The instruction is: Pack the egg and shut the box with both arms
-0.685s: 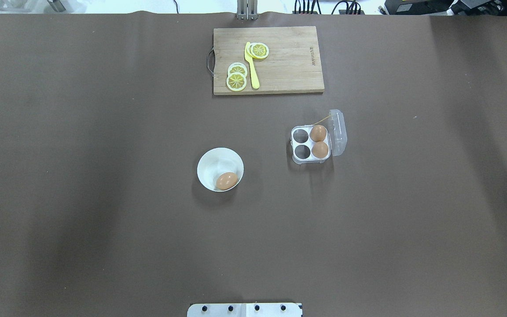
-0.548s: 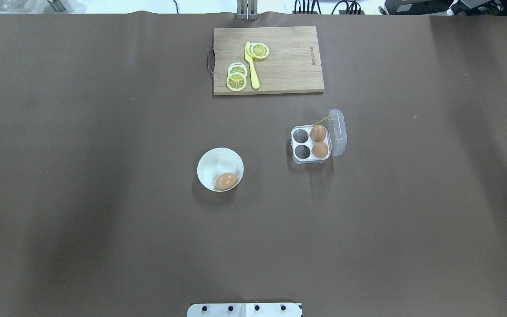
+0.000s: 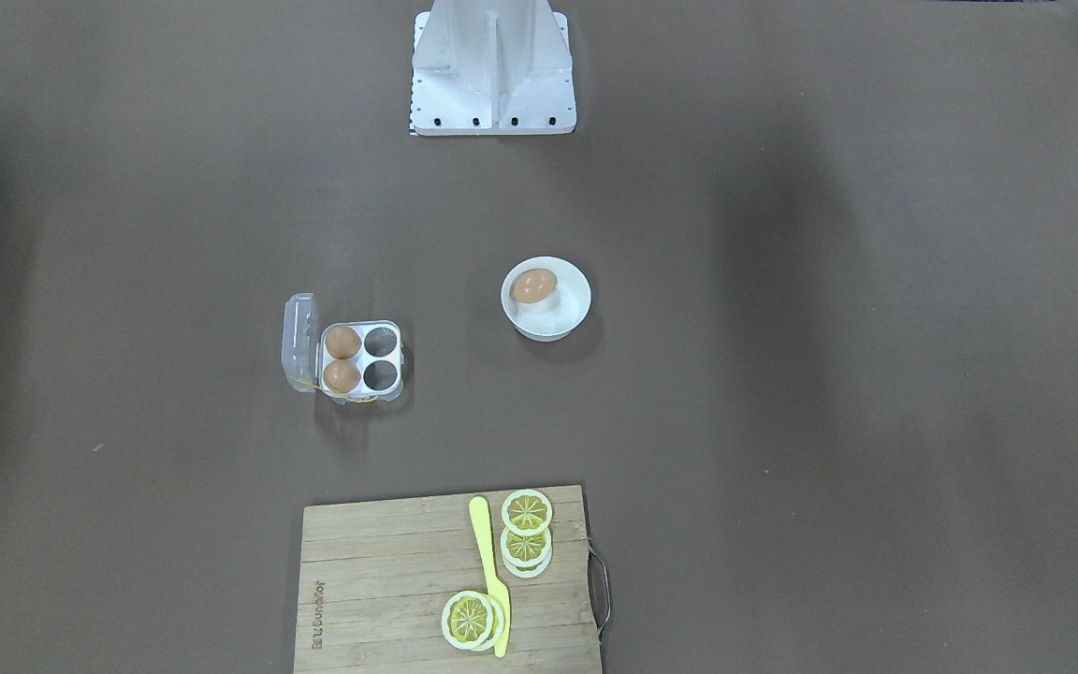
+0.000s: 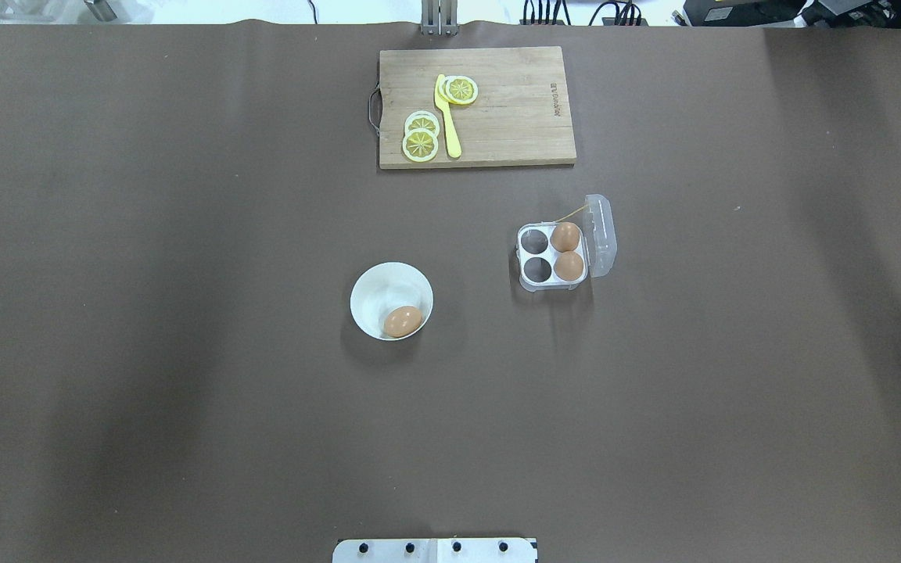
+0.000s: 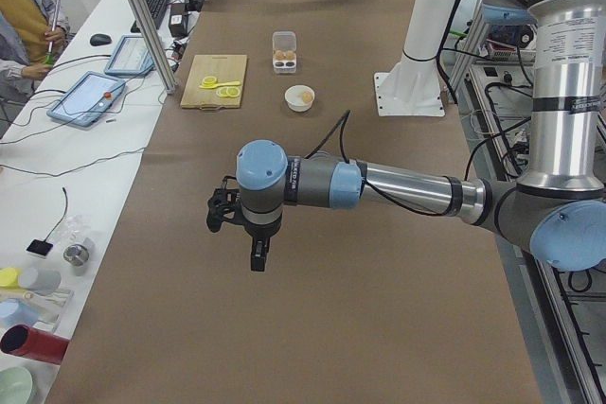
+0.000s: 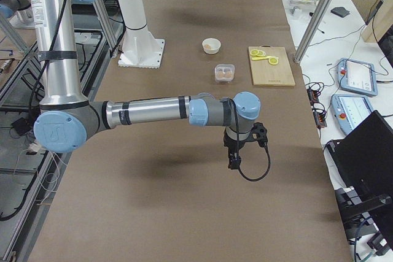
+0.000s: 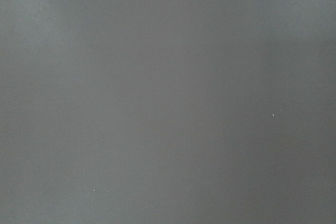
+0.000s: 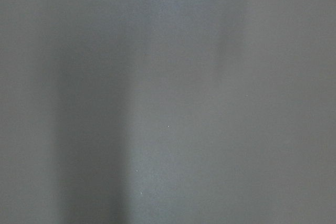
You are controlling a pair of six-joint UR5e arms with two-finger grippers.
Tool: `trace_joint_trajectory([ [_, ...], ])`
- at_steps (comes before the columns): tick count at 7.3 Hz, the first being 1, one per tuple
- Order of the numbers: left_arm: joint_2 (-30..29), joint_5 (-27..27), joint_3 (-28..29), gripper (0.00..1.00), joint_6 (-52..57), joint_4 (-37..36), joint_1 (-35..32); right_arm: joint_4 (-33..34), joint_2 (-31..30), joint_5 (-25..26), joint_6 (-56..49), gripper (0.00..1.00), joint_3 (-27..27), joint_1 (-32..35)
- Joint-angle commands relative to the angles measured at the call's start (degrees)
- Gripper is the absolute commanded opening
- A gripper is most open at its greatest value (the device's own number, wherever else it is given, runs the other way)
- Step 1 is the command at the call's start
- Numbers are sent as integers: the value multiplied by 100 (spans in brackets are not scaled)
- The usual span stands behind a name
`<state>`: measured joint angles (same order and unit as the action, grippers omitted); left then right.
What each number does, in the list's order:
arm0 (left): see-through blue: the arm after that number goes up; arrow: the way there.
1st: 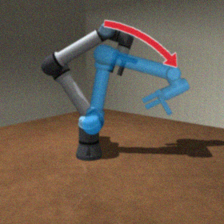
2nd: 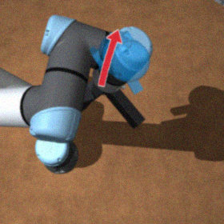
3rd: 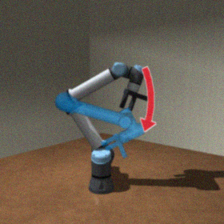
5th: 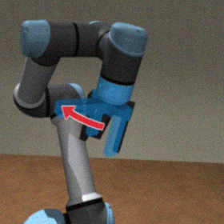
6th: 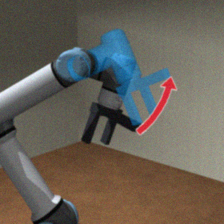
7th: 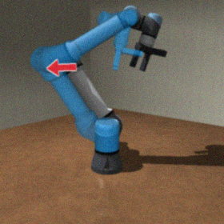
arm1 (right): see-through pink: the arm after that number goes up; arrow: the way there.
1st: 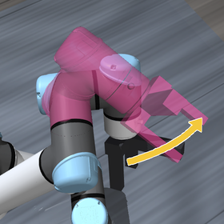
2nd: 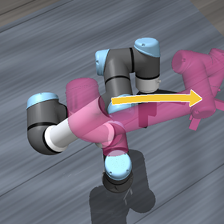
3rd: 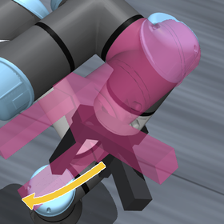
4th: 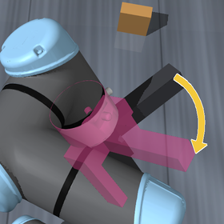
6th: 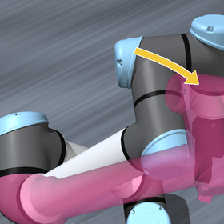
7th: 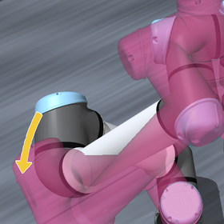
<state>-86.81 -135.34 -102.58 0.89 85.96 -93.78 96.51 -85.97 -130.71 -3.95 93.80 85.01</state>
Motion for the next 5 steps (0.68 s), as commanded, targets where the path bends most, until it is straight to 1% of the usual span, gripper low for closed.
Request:
trace_joint_trajectory([
  [1,15,-27,-26,98,-18,9,17,-10,-16,-16,0,100,42,-10],
  [5,15,-27,-34,98,-45,18,26,-10,-16,-7,0,100,24,-19],
])
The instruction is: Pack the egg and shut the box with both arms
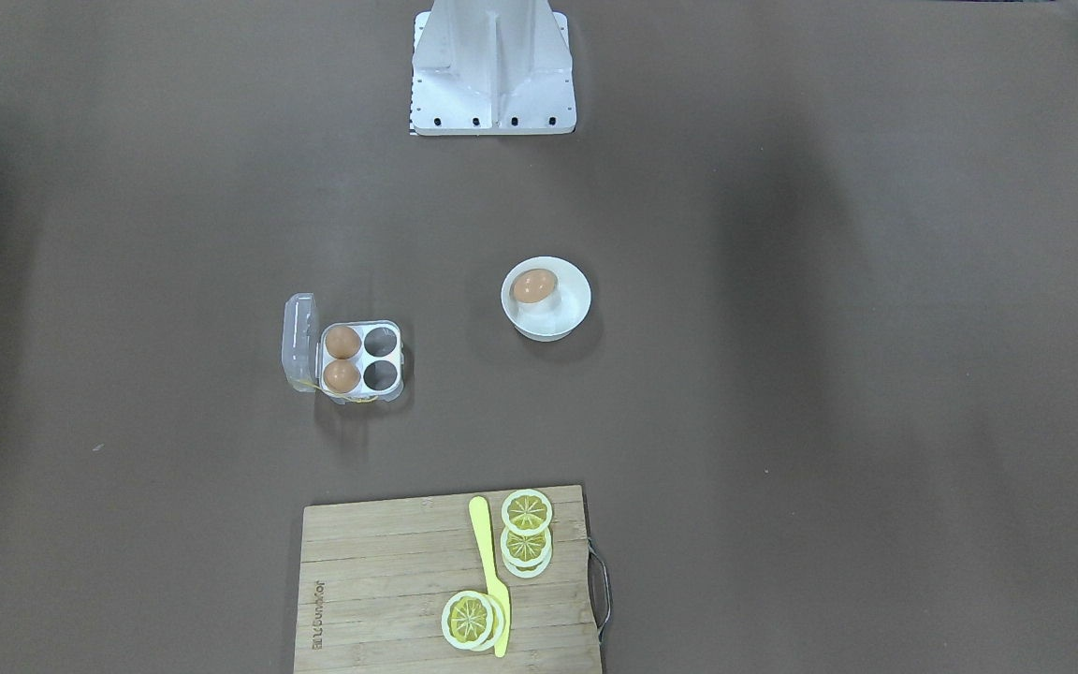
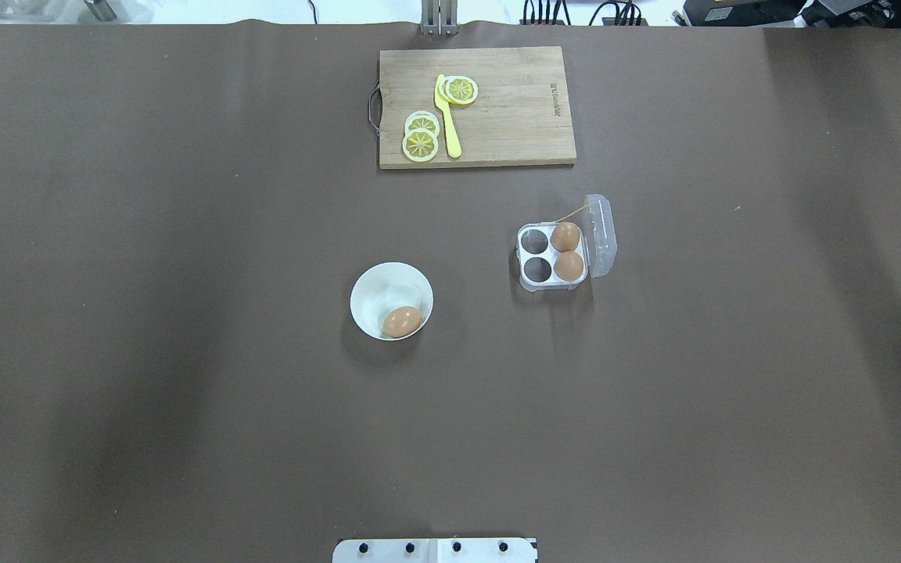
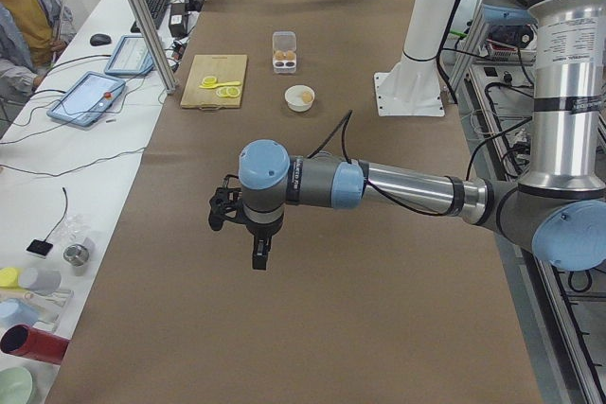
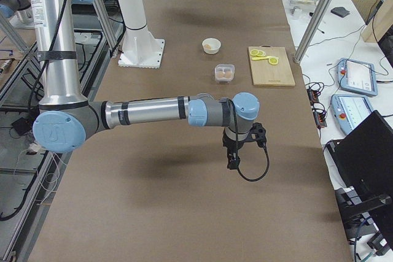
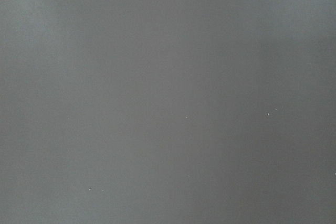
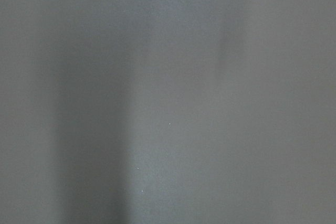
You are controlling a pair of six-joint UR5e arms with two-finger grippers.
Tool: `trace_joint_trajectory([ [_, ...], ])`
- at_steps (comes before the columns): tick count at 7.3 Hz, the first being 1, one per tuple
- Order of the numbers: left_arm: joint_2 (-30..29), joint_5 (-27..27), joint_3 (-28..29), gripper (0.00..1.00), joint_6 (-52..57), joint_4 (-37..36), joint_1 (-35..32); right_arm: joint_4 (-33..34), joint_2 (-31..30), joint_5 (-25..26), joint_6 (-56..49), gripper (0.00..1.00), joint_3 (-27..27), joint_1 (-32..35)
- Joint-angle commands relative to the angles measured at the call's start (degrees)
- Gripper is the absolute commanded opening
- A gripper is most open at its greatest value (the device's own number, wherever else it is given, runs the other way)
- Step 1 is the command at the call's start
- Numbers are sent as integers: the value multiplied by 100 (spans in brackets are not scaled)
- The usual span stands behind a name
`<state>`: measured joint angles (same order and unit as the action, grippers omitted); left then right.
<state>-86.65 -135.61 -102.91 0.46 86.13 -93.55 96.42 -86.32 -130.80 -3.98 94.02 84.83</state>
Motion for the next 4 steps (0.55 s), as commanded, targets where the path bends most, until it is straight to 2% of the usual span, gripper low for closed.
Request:
trace_joint_trajectory([
  [1,-1,0,-9,98,-2,0,3,0,1,-7,12,100,-24,-2],
  [4,8,0,34,98,-11,271,3,-9,-25,-16,3,100,38,-2],
])
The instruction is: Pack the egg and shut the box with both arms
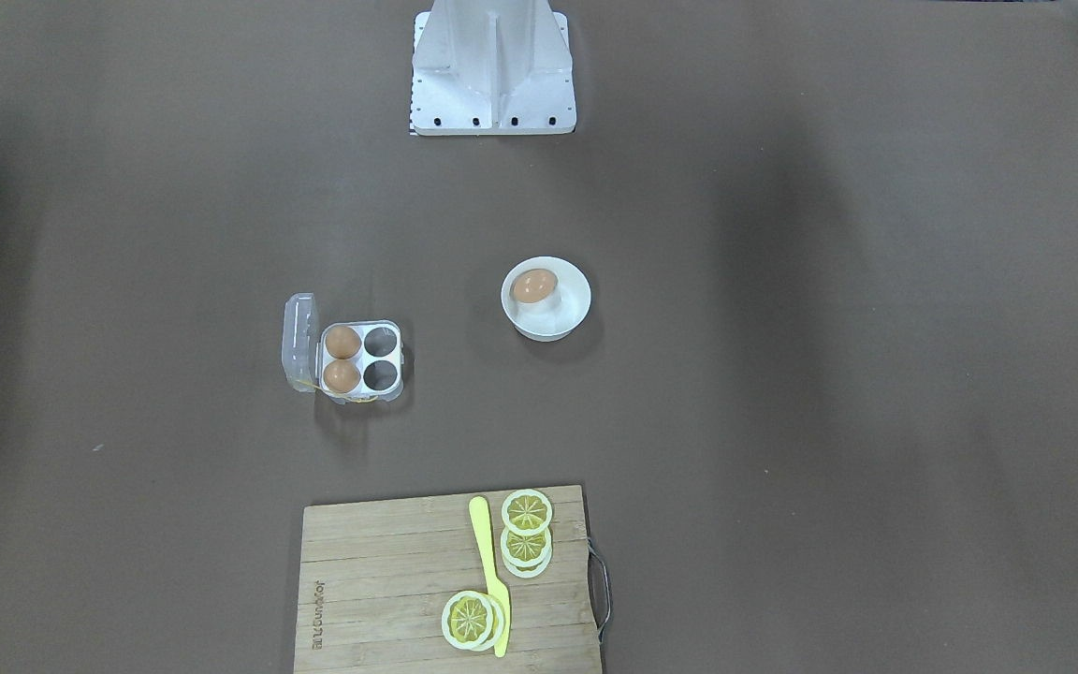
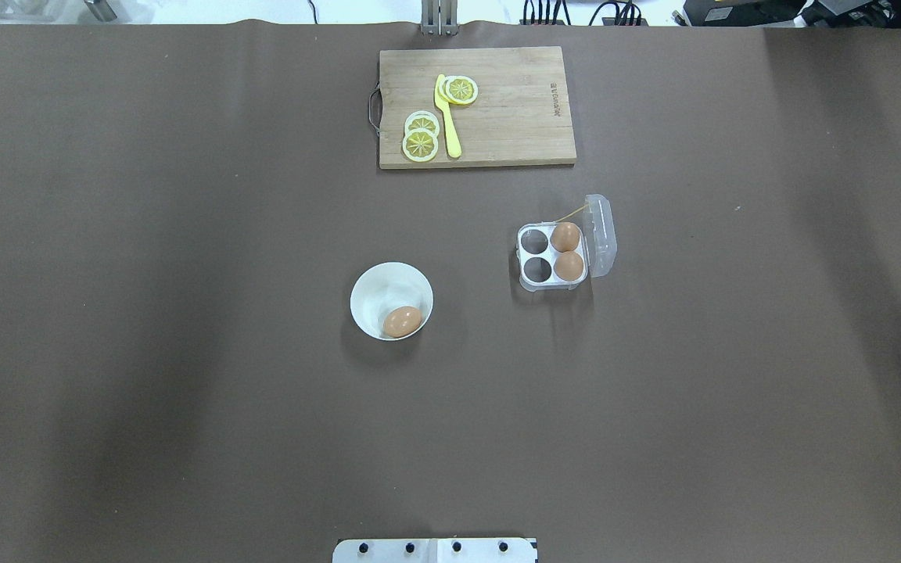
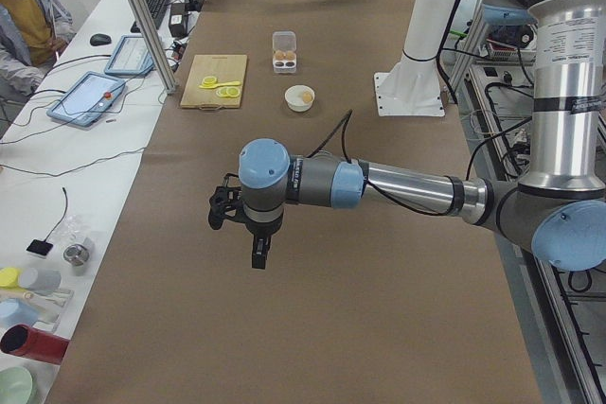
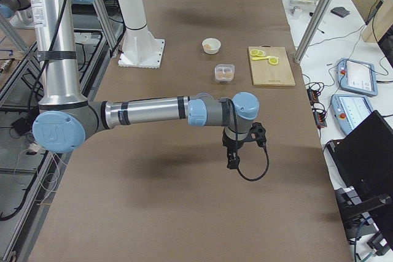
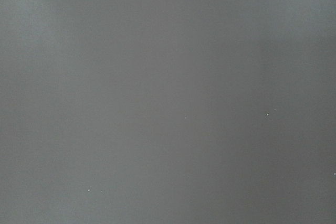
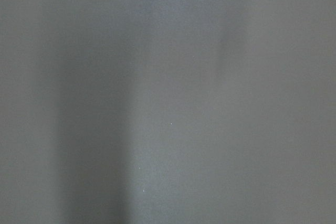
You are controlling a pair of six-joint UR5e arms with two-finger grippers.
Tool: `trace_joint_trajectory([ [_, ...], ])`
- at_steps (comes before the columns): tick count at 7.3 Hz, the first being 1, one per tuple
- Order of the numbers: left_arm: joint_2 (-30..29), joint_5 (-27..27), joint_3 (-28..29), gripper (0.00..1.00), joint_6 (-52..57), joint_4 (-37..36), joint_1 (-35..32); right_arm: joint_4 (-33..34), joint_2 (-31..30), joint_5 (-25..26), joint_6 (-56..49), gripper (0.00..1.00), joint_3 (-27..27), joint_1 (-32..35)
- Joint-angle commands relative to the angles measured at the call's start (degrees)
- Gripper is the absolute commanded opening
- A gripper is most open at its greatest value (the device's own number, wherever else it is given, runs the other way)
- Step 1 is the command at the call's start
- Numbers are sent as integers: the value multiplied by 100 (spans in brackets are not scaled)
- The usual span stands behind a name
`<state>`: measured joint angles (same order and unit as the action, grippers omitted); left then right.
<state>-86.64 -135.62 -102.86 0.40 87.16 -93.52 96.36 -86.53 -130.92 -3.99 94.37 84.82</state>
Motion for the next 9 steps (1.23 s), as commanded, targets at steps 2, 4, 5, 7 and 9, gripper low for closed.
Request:
trace_joint_trajectory([
  [2,43,-9,-49,97,4,265,61,6,-13,-12,12,100,-6,-9],
  [4,-97,-9,-59,97,-31,1141,875,-3,-22,-64,12,100,11,-9],
  [5,-359,-17,-102,97,-49,1380,1210,-151,-22,-291,4,100,-41,-18],
  [7,-660,52,-453,98,-1307,1792,1886,-328,-48,-302,4,100,-42,-61],
  [9,-1431,97,-411,97,-1726,1919,2992,-328,-48,-311,-14,100,-33,-105],
])
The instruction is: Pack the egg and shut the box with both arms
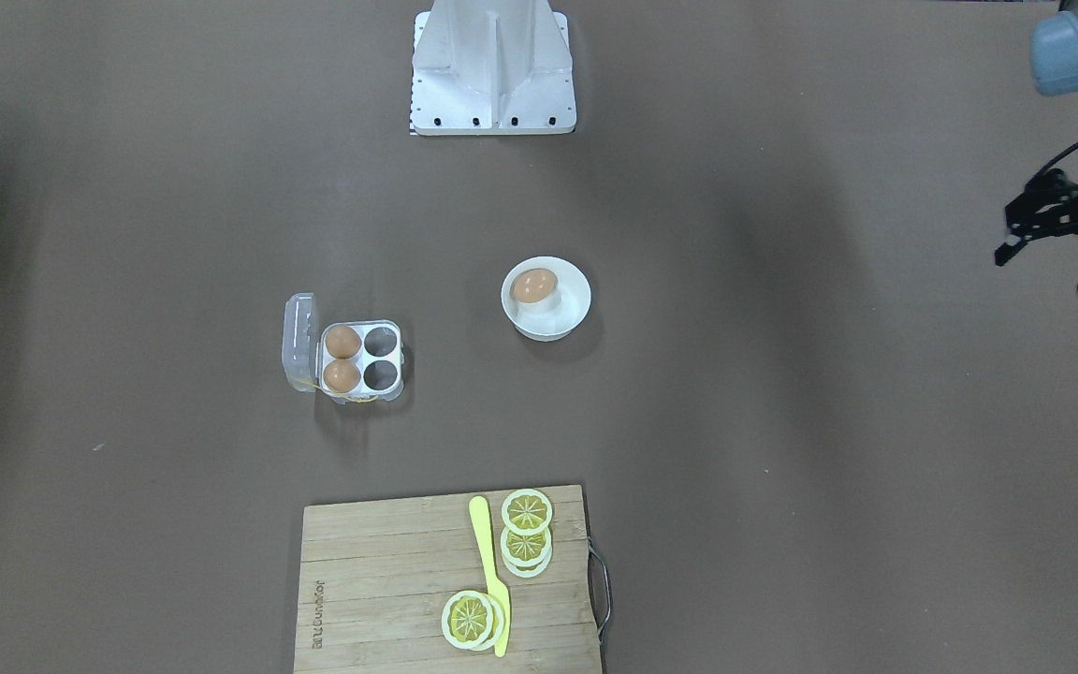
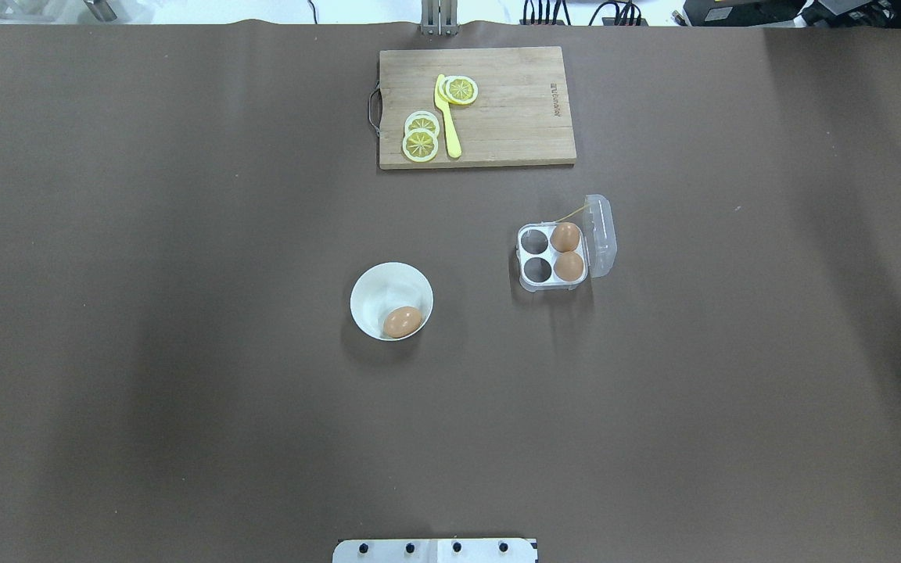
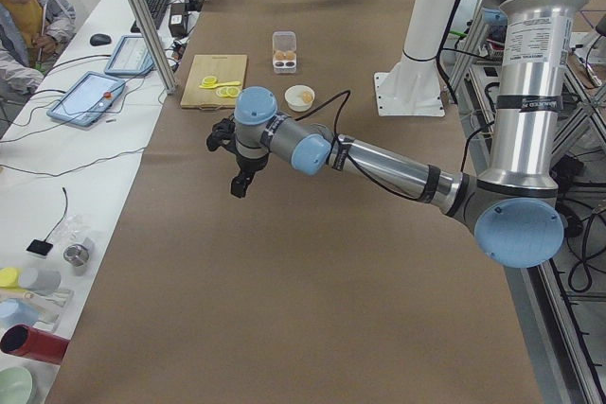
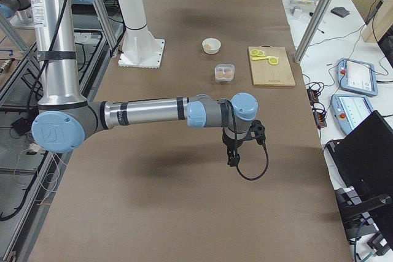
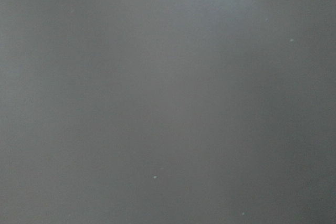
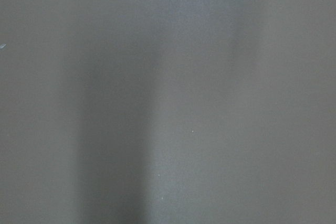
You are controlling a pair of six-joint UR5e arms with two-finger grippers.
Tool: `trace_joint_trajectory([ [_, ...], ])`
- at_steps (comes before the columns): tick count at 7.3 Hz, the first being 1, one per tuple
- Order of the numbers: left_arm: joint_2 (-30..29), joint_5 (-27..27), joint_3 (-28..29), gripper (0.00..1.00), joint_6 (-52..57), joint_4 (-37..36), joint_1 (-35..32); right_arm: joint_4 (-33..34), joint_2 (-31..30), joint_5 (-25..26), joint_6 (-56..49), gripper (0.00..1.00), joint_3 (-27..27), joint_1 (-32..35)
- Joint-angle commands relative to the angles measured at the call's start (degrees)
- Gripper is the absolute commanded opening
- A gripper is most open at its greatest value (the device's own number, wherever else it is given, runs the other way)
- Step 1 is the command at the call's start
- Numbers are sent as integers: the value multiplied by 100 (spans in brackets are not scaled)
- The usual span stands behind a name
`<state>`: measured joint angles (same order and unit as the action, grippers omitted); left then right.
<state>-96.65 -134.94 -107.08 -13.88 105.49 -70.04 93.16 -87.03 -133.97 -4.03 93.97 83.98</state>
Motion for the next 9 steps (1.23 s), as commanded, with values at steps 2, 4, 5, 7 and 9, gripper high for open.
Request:
trace_joint_trajectory([
  [2,-1107,920,30,93,-351,-10,1742,-9,-7,3,-11,100,8,-83],
  [4,-1776,1320,91,93,-782,-519,2431,-17,2,20,-37,100,34,-162],
  [5,-1926,1791,178,93,-783,-504,2790,-9,46,46,-37,100,-18,-214],
  [7,-2471,2112,669,89,-791,-512,3232,-17,11,11,-63,100,25,-258],
  [9,-2954,2297,1283,82,-853,-469,3601,-9,-7,3,-54,100,52,-259],
])
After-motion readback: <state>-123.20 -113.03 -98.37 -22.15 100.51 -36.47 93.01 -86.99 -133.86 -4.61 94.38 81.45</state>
